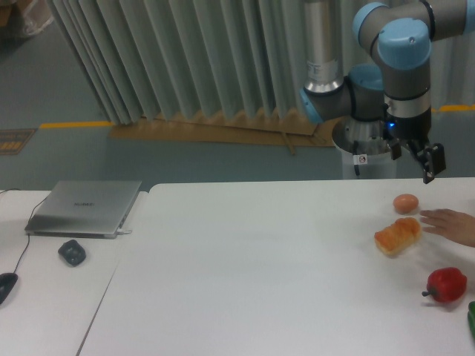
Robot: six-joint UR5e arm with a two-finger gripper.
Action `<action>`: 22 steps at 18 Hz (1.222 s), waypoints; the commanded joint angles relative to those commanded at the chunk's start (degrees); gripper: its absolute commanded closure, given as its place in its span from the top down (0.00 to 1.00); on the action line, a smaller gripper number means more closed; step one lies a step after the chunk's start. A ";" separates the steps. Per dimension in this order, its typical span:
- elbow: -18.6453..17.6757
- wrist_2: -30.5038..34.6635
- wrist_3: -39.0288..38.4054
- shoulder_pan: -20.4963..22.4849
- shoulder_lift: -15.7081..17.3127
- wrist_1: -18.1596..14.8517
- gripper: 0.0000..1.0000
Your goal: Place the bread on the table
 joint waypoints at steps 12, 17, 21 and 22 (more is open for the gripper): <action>-1.66 -0.35 -3.07 -6.24 0.52 -0.26 1.00; -2.20 -0.88 -4.57 -7.12 2.72 -0.70 1.00; -1.23 -0.79 -4.66 -5.72 3.87 -0.97 1.00; -1.23 -1.14 -4.66 -4.93 4.13 -0.97 1.00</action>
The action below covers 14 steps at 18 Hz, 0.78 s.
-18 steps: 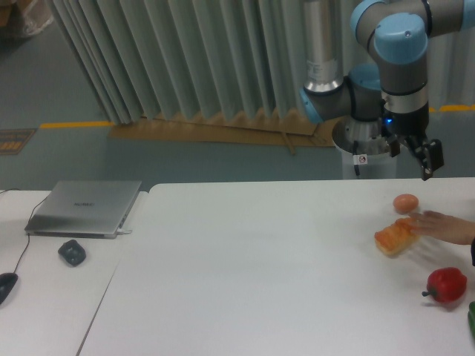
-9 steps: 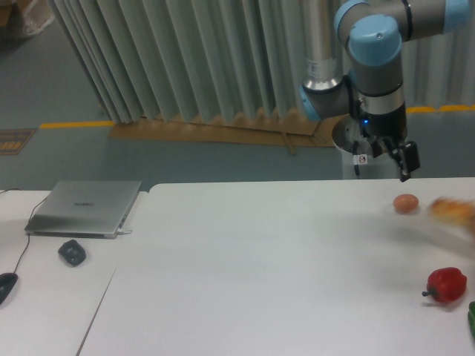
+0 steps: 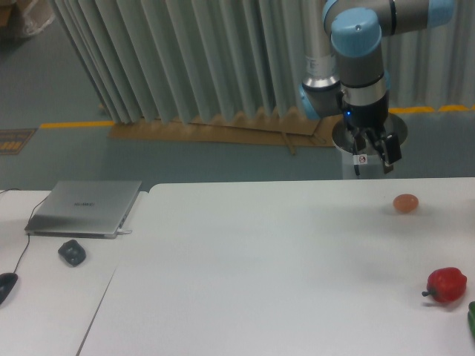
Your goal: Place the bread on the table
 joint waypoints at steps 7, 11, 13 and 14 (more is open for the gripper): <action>2.64 3.86 -0.35 3.96 1.41 -0.35 1.00; 2.55 6.39 -9.66 4.05 0.19 -1.22 1.00; 3.07 6.24 -10.01 4.22 -1.22 -2.20 1.00; 3.77 6.06 -10.98 4.75 -4.88 -2.11 1.00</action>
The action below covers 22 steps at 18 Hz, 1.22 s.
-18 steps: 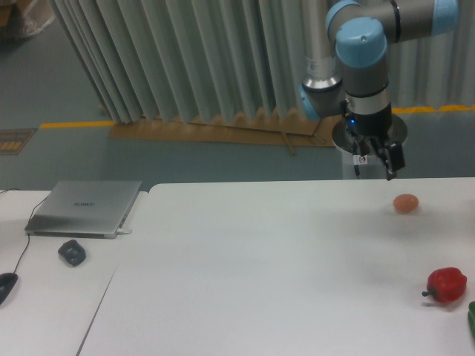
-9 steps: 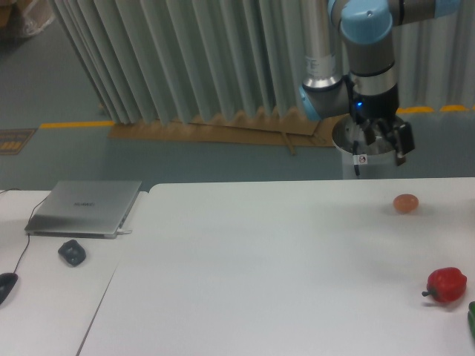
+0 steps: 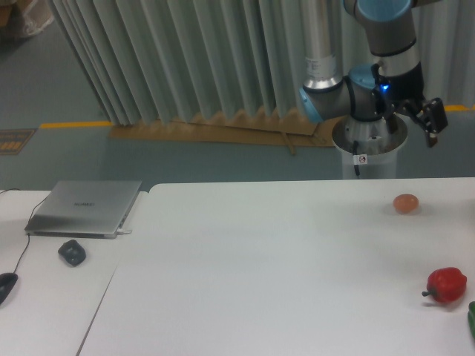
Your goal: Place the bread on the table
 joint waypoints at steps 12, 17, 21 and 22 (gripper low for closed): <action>2.47 -16.52 4.83 19.25 -8.47 9.13 1.00; 3.70 -16.87 7.02 25.75 -9.79 9.93 1.00; 3.79 -19.34 6.85 24.37 -9.97 12.57 1.00; 3.70 -19.25 7.37 23.66 -10.06 12.66 1.00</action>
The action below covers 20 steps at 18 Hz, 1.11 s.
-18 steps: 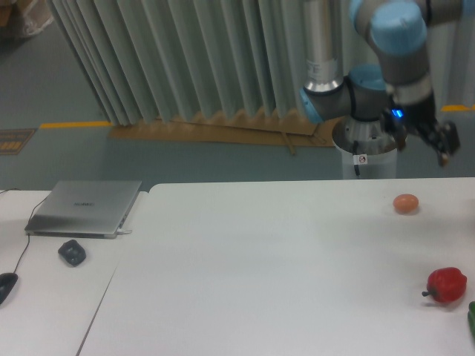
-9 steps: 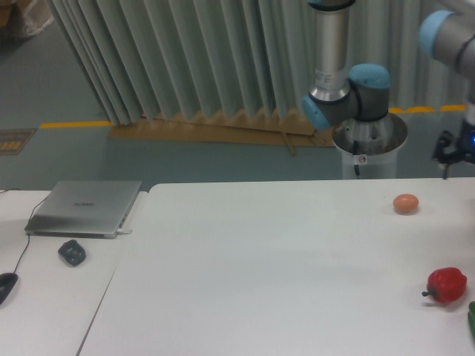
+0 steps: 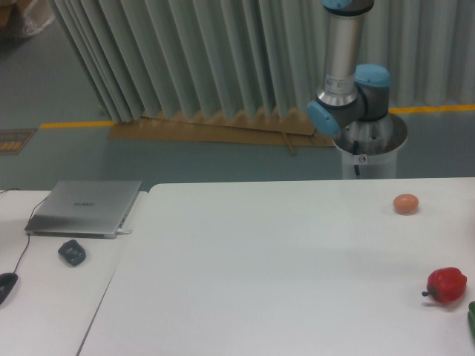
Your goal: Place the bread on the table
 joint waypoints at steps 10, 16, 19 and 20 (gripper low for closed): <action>-0.36 3.25 0.01 -3.17 0.61 -4.57 1.00; 0.08 3.52 0.62 -1.25 -0.17 -4.22 1.00; 0.35 3.95 7.00 1.74 -2.71 1.29 1.00; 0.35 4.04 9.21 2.97 -2.81 1.75 1.00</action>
